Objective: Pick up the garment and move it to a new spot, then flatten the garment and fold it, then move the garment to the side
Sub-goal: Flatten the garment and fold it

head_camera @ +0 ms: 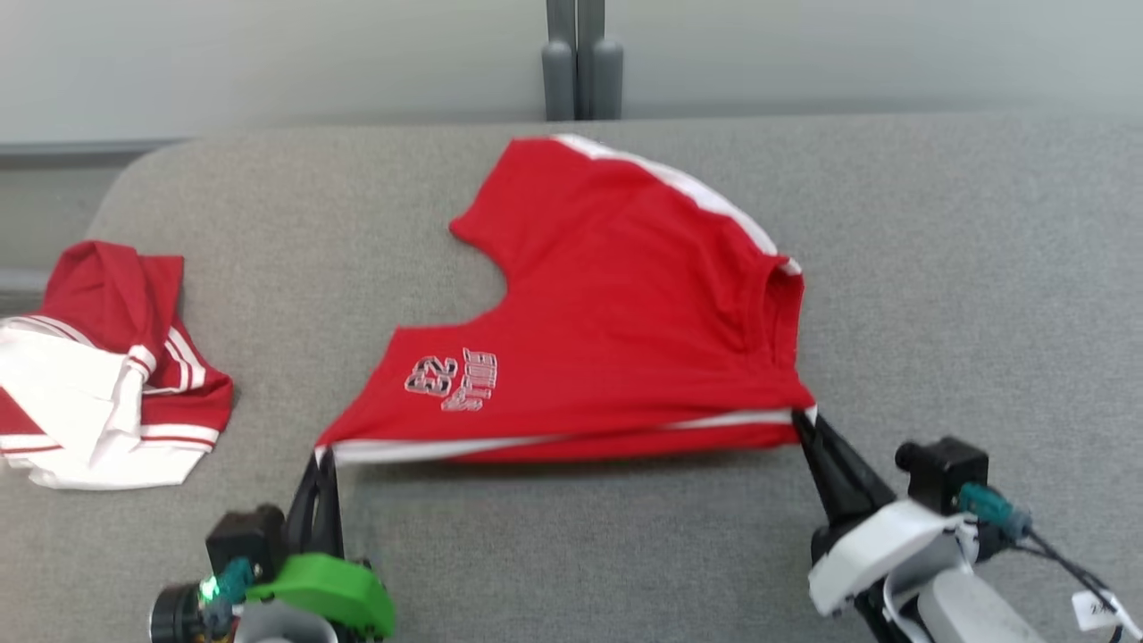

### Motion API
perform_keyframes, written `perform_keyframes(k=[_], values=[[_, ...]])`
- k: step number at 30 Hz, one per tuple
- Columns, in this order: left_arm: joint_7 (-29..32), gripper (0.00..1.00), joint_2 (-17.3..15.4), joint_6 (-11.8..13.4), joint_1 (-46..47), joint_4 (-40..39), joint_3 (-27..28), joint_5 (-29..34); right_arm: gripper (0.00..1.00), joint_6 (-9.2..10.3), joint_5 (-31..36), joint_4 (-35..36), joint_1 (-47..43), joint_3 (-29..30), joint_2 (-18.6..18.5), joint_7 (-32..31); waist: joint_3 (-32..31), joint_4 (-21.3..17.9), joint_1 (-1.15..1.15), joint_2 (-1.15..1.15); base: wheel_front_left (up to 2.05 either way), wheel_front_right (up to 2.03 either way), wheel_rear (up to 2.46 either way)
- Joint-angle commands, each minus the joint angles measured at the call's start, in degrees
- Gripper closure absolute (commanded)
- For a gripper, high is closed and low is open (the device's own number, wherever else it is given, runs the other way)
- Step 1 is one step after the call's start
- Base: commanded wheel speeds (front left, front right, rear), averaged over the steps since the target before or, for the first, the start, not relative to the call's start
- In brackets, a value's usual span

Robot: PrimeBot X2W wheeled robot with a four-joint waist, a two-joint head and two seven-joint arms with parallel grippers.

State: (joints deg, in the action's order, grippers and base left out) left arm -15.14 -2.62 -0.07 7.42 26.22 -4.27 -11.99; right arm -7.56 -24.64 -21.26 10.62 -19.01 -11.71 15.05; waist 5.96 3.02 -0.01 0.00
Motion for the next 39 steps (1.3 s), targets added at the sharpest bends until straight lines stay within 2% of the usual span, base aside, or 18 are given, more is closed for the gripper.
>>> perform_keyframes(k=[1, 10, 21, 32, 39], values=[[0.0, 1.00, -0.5, 0.1, -2.1, 0.2, 0.4, -0.8, 1.00, 0.14, -0.6, -0.4, -2.1, -0.5, -0.2, 0.2, -5.0, 0.0, 0.01, 0.00, 0.00, 0.00, 0.00], [0.0, 1.00, -0.5, 0.9, -8.8, 1.5, 1.3, -1.2, 1.00, 0.14, -1.8, -0.2, -8.5, -3.4, 0.0, 0.2, -8.5, 0.0, 0.01, 0.00, 0.00, 0.00, 0.00], [0.0, 1.00, -0.5, 0.8, -13.1, 1.1, 2.3, -0.5, 1.00, 0.14, -3.0, -0.8, -12.2, -5.8, -0.5, 0.2, -8.8, -0.7, 0.01, 0.00, 0.00, 0.00, 0.00], [0.0, 1.00, -0.5, -0.5, -1.1, -0.5, 0.9, 1.6, 1.00, 0.13, -4.3, -0.3, -7.3, -3.4, 1.7, 0.2, -4.6, -2.7, 0.01, 0.00, 0.00, 0.00, 0.00], [0.0, 1.00, -0.4, -1.1, 10.5, 1.7, 0.7, 4.5, 1.00, 0.12, -4.6, -1.2, -0.1, -2.6, 4.5, 0.2, 2.6, -5.4, 0.01, 0.00, 0.00, 0.00, 0.00]])
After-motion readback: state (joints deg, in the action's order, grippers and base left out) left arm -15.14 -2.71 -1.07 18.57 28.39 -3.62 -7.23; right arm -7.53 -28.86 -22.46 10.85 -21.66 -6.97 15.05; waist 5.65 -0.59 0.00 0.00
